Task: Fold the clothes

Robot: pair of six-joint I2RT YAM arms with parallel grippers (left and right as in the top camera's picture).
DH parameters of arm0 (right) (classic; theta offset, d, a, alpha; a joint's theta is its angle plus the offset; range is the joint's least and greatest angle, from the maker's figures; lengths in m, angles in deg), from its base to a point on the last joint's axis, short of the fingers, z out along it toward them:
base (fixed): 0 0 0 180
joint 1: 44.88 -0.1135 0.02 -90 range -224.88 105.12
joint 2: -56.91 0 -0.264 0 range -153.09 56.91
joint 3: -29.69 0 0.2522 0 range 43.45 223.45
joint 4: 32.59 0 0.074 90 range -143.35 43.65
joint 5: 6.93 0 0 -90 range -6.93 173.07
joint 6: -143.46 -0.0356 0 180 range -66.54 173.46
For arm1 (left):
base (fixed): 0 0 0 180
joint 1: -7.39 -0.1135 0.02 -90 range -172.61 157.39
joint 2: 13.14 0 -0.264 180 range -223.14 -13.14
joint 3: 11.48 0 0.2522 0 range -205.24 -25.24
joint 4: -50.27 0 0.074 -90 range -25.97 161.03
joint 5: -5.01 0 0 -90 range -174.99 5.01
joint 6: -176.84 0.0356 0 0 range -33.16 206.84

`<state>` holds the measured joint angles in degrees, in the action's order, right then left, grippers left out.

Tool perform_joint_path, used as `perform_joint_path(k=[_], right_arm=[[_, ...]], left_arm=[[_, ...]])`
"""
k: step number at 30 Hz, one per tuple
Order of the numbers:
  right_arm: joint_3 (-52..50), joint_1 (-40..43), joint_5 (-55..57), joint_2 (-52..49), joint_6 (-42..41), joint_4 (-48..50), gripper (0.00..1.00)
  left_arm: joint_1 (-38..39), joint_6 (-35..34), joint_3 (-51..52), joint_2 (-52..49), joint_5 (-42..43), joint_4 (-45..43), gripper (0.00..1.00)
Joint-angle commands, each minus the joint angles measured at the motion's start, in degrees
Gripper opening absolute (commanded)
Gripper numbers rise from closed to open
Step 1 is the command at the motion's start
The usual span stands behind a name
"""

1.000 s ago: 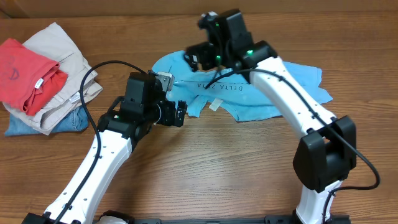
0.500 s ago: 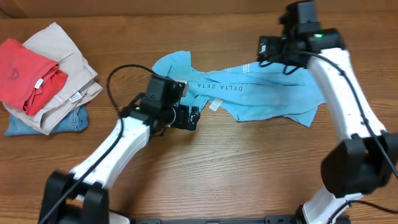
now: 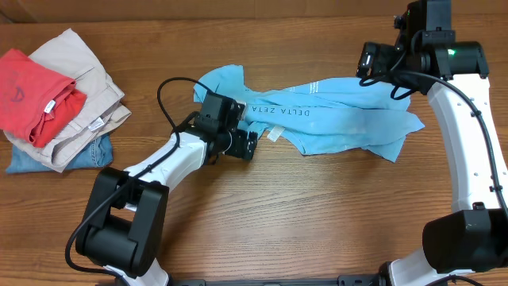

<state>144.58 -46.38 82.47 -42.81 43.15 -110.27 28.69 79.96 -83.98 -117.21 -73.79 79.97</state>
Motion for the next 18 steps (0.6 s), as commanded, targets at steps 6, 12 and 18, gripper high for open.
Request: perform_joint_path(k=[6, 12, 18], right_arm=[[0.59, 0.07, 0.35, 1.86, -0.22, -1.33, 0.94], [0.59, 0.07, 0.33, 1.86, -0.22, -1.27, 0.94], [0.59, 0.07, 0.33, 1.86, -0.22, -1.33, 0.94]], left_arm=[[0.22, 1.57, -1.53, -2.45, -1.11, -2.69, 0.73], [0.9, 4.28, -1.53, -2.54, -0.68, -2.36, 0.92], [2.49, 6.91, -1.53, -4.46, -1.57, -1.75, 0.89]])
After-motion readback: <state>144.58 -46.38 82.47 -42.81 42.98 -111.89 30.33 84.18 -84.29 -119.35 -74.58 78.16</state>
